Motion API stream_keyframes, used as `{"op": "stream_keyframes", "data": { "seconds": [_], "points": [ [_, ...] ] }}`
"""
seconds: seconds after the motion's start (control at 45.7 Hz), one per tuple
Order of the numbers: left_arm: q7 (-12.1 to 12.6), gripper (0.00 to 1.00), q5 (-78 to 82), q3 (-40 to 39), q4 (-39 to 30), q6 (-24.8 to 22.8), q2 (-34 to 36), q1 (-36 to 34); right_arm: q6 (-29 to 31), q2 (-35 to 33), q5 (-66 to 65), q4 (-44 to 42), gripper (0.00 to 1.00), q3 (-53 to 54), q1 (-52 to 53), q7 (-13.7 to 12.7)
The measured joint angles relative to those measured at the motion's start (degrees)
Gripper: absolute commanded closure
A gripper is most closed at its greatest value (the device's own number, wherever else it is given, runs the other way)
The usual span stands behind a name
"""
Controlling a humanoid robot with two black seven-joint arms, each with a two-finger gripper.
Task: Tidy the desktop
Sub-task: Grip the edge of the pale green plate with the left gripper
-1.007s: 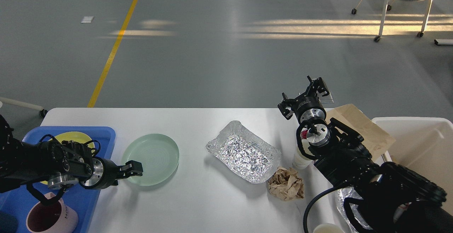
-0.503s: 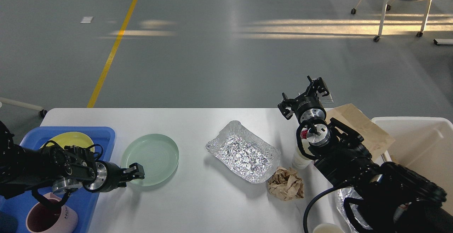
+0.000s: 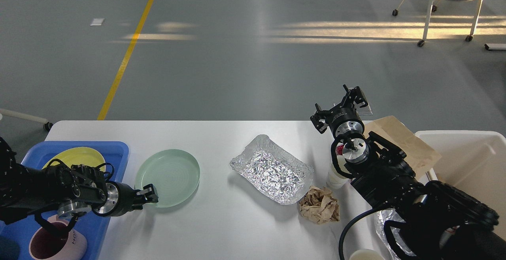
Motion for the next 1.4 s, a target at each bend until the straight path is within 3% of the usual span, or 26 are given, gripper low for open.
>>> {"op": "stream_keyframes", "data": {
  "seconds": [0.941, 1.226, 1.401],
  "points": [
    [0.1, 0.82, -0.1, 0.0, 2.8, 0.0, 0.0, 1.9, 0.0, 0.0, 0.0, 0.0, 0.00, 0.0, 0.0, 0.0],
    [0.1, 0.99, 0.0, 0.0, 2.8, -0.4, 0.0, 2.1, 0.0, 0.0, 0.0, 0.0, 0.00, 0.0, 0.0, 0.0],
    [0.0, 1.00, 0.0, 0.0, 2.6, -0.6, 0.0, 2.1, 0.0, 0.0, 0.0, 0.0, 0.00, 0.0, 0.0, 0.0]
  ]
}}
